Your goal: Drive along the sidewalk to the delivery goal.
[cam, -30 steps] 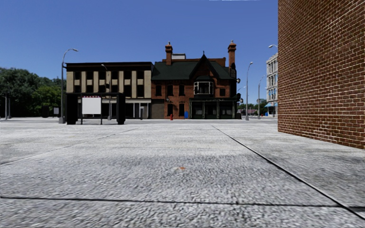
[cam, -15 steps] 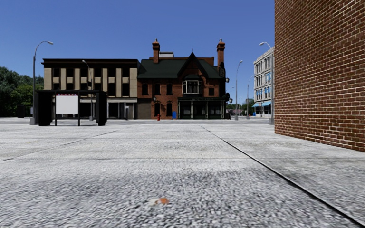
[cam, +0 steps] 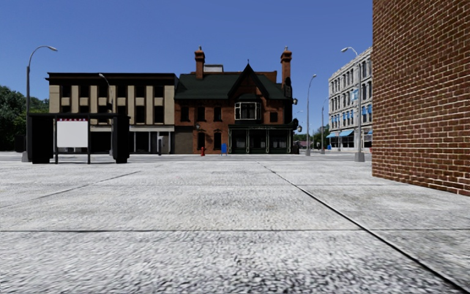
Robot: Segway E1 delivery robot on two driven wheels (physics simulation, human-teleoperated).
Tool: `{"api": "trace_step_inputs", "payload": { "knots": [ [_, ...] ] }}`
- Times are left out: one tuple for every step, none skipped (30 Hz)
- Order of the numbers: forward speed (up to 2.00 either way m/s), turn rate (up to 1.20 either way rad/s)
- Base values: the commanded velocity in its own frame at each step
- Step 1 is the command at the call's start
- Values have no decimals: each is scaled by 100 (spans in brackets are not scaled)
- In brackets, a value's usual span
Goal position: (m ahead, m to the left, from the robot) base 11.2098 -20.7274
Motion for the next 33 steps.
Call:
{"api": "trace_step_inputs", "payload": {
  "knots": [
    [200, 0],
    [200, 0],
    [200, 0],
    [200, 0],
    [200, 0],
    [200, 0],
    [200, 0],
    [200, 0],
    [200, 0],
    [200, 0],
    [200, -101],
    [200, -111],
    [200, -105],
    [200, -10],
    [200, -1],
    [200, 0],
    [200, 0],
    [200, 0],
    [200, 0],
    [200, -83],
    [200, -96],
    [200, -102],
    [200, -104],
    [200, -104],
    [200, -96],
    [200, -1],
    [200, -1],
    [200, 0],
    [200, 0],
    [200, 0],
    [200, 0],
    [200, 0],
    [200, 0]
  ]
}}
